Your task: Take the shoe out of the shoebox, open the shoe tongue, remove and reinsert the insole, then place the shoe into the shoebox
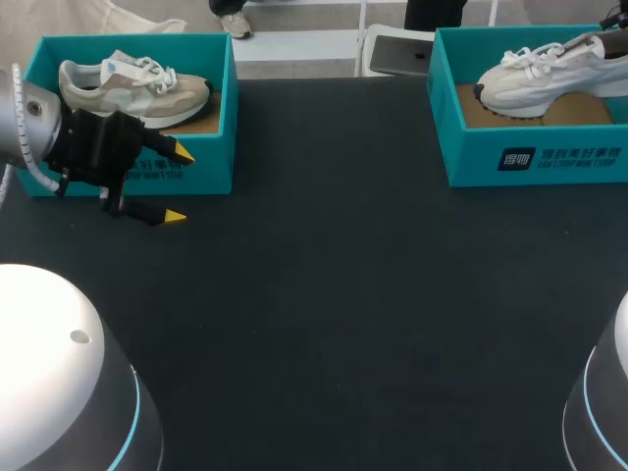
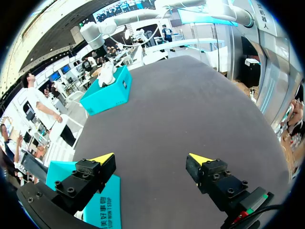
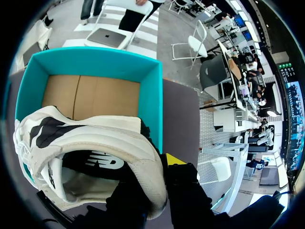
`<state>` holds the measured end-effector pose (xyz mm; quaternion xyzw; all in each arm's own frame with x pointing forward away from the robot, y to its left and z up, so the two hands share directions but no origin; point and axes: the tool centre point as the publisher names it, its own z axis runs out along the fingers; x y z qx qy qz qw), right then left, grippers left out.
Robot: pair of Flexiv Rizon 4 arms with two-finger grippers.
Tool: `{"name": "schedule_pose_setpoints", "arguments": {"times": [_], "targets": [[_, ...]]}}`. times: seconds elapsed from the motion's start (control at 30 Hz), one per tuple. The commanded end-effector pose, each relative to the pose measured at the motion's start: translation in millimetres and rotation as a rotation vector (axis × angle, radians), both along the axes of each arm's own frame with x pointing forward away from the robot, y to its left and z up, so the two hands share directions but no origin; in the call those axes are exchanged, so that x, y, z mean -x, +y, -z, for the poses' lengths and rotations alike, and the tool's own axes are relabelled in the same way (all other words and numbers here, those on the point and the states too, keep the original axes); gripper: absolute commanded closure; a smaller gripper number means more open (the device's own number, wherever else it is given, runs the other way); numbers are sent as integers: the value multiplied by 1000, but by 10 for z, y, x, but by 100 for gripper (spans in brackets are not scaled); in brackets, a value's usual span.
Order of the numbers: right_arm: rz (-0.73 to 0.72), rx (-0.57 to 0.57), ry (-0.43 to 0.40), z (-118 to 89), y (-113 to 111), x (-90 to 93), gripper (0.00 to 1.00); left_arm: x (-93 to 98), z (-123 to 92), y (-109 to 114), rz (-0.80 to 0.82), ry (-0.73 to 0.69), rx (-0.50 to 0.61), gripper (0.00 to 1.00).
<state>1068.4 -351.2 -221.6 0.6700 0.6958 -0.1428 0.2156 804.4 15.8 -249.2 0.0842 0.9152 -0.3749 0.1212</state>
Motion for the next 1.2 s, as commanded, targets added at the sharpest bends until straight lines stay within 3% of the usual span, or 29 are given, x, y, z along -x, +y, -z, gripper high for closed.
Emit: {"name": "schedule_pose_setpoints", "arguments": {"times": [0.03, 1.2], "targets": [[6, -13, -1, 93, -13, -15, 100, 0, 1, -2, 0, 0, -3, 0], [42, -21, 24, 686, -45, 216, 100, 0, 1, -2, 0, 0, -3, 0]]}}
